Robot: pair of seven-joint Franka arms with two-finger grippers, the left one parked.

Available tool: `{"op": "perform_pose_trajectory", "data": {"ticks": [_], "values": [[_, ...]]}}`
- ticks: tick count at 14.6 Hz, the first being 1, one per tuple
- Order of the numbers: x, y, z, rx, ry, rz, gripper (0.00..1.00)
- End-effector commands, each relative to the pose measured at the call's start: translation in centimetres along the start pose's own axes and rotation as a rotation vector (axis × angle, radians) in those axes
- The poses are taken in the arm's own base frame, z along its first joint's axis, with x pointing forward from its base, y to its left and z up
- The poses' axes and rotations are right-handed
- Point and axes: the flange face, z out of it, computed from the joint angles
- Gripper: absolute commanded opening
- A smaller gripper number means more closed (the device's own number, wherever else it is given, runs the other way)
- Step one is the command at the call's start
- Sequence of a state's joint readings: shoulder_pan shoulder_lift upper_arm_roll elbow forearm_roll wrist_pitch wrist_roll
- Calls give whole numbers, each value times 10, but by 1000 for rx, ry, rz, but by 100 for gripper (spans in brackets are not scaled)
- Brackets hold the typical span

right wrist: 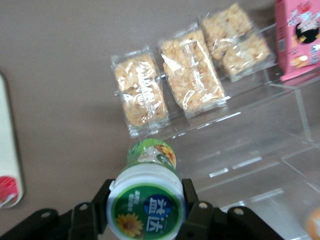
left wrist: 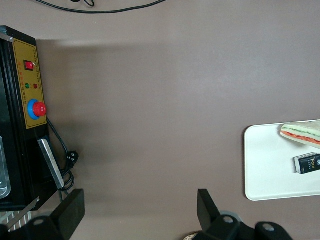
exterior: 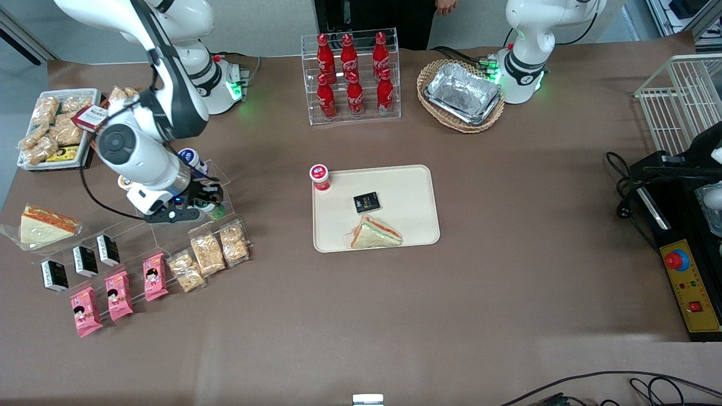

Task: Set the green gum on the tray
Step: 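Carry the green gum cup over to the cream tray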

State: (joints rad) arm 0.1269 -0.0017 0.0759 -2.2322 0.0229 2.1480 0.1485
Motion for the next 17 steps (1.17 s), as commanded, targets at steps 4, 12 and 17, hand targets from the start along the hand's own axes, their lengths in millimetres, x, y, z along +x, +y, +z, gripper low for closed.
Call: {"op": "perform_pose_trajectory", "data": {"ticks": [4, 12, 17], "values": [[12, -37, -135, 55, -60, -34, 9], [-32, -261, -146, 64, -44, 152, 8], [-27, -334, -42, 80, -13, 203, 8]]}}
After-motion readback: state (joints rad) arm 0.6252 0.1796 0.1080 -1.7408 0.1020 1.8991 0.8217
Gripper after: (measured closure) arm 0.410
